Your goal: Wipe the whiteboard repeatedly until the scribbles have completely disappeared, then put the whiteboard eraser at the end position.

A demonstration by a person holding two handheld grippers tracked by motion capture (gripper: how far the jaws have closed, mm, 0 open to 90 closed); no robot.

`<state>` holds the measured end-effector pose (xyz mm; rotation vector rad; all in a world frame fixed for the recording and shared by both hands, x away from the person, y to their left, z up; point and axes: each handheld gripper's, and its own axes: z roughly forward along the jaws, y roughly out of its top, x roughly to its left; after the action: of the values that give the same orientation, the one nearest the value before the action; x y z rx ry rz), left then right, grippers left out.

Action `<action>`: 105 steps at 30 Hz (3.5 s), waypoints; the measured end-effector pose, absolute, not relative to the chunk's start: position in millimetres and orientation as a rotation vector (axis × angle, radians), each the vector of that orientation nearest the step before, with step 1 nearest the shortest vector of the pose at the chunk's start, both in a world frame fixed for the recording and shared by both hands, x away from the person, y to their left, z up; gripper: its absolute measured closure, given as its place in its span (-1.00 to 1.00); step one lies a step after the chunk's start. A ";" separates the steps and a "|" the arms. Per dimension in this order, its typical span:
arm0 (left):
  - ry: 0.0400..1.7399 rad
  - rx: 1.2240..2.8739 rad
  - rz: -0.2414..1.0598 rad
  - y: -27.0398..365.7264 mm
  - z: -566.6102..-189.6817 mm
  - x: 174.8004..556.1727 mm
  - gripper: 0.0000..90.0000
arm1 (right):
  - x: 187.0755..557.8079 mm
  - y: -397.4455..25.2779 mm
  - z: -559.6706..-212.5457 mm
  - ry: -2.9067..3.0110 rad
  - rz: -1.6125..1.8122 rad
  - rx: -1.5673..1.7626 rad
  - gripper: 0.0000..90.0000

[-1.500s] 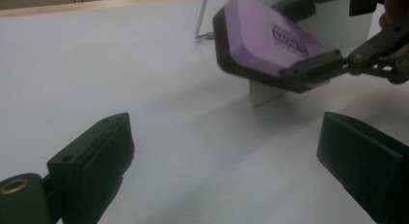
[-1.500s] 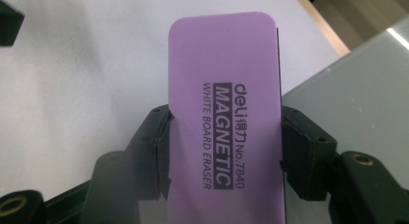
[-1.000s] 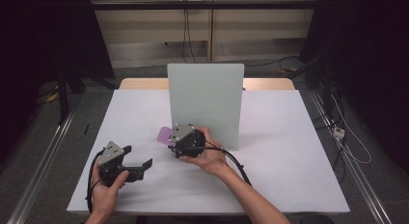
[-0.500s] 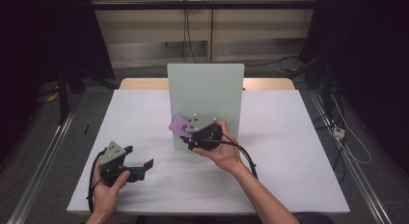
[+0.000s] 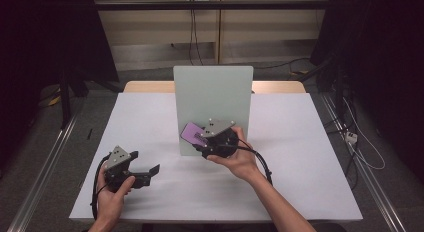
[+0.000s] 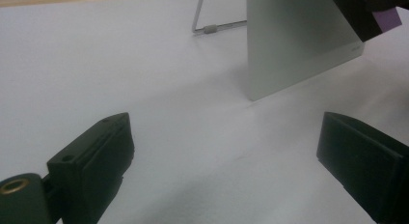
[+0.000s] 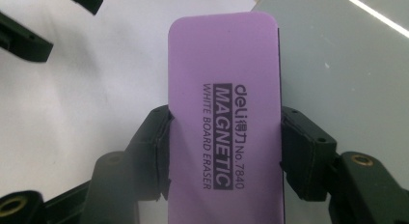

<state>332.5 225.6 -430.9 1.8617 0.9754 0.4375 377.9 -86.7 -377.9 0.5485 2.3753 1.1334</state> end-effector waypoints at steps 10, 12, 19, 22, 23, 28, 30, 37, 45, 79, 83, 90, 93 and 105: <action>0.970 1.862 0.443 223.3 -430.1 332.5 -0.87 | 371.9 -100.6 -379.4 2.382 1.152 0.579 -0.07; 0.971 1.875 0.441 223.7 -430.2 332.8 -0.87 | 370.1 -104.3 -378.8 2.381 1.159 0.586 -0.07; 0.974 1.874 0.439 221.7 -431.3 334.3 -0.87 | 368.4 -115.7 -378.1 2.379 1.167 0.605 -0.07; 0.978 1.871 0.438 222.4 -431.7 333.8 -0.87 | 367.7 -119.6 -378.2 2.381 1.169 0.615 -0.07; 0.978 1.871 0.442 222.9 -431.2 333.8 -0.87 | 367.4 -120.4 -378.0 2.381 1.167 0.615 -0.07; 0.975 1.872 0.441 222.8 -431.4 333.5 -0.87 | 365.5 -125.1 -375.5 2.394 1.180 0.616 -0.07; 0.977 1.868 0.437 222.7 -432.0 333.2 -0.87 | 365.5 -126.5 -375.6 2.414 1.173 0.620 -0.07; 0.980 1.861 0.448 226.5 -430.5 332.4 -0.87 | 363.8 -130.7 -378.2 2.482 1.137 0.608 -0.07; 0.976 1.874 0.455 223.0 -429.9 330.6 -0.87 | 355.3 -139.0 -387.2 2.538 1.119 0.602 -0.07; 0.986 1.875 0.437 220.7 -432.0 335.8 -0.87 | 349.7 -115.7 -422.6 2.853 0.857 0.446 -0.08; 0.983 1.886 0.428 221.4 -432.4 335.6 -0.87 | 351.5 -113.6 -426.4 2.852 0.860 0.476 -0.08; 0.977 1.879 0.431 222.1 -431.7 333.7 -0.87 | 355.3 -118.0 -429.9 2.858 0.911 0.541 -0.09; 0.972 1.878 0.433 222.9 -431.0 333.3 -0.87 | 354.8 -117.4 -430.6 2.856 0.897 0.540 -0.12; 0.972 1.879 0.434 223.2 -430.9 333.0 -0.87 | 354.9 -119.9 -427.9 2.809 0.991 0.592 -0.61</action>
<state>333.0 223.2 -430.9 1.8790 0.9715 0.4344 354.9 -119.9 -427.9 0.5924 2.8087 0.9907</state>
